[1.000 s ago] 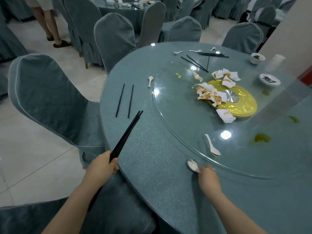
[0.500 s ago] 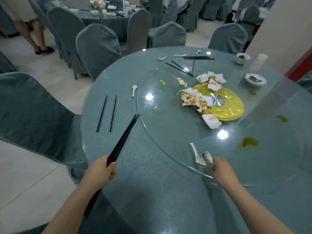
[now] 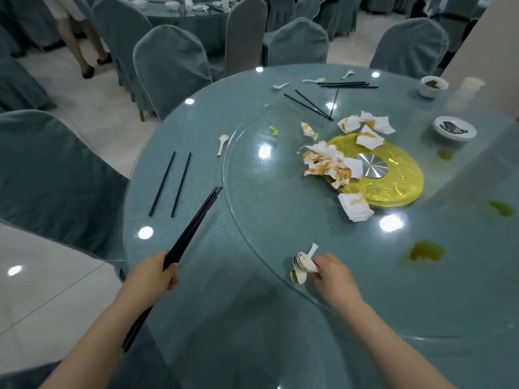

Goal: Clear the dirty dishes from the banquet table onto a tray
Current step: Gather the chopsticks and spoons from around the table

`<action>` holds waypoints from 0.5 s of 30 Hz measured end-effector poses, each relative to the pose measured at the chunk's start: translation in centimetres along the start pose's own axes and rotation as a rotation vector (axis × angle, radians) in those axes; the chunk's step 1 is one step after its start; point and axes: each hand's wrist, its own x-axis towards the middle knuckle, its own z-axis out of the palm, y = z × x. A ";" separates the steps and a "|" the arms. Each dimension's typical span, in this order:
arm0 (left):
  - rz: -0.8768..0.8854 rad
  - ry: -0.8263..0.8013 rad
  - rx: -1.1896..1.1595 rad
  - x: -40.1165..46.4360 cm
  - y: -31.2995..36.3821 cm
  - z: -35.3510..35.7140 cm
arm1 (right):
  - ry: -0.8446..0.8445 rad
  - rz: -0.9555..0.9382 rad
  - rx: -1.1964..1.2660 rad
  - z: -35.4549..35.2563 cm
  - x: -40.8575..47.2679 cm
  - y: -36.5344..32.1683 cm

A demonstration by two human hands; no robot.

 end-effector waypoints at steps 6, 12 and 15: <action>-0.056 -0.012 -0.001 -0.4 0.1 1.2 | 0.073 -0.196 -0.003 -2.1 1.8 2.4; -0.086 -0.021 0.024 -1.2 -0.3 1.8 | -0.093 -0.486 -0.135 -1.8 4.9 2.4; -0.096 -0.013 -0.004 -1.6 -0.8 1.3 | -0.238 -0.541 -0.230 -1.3 5.5 2.7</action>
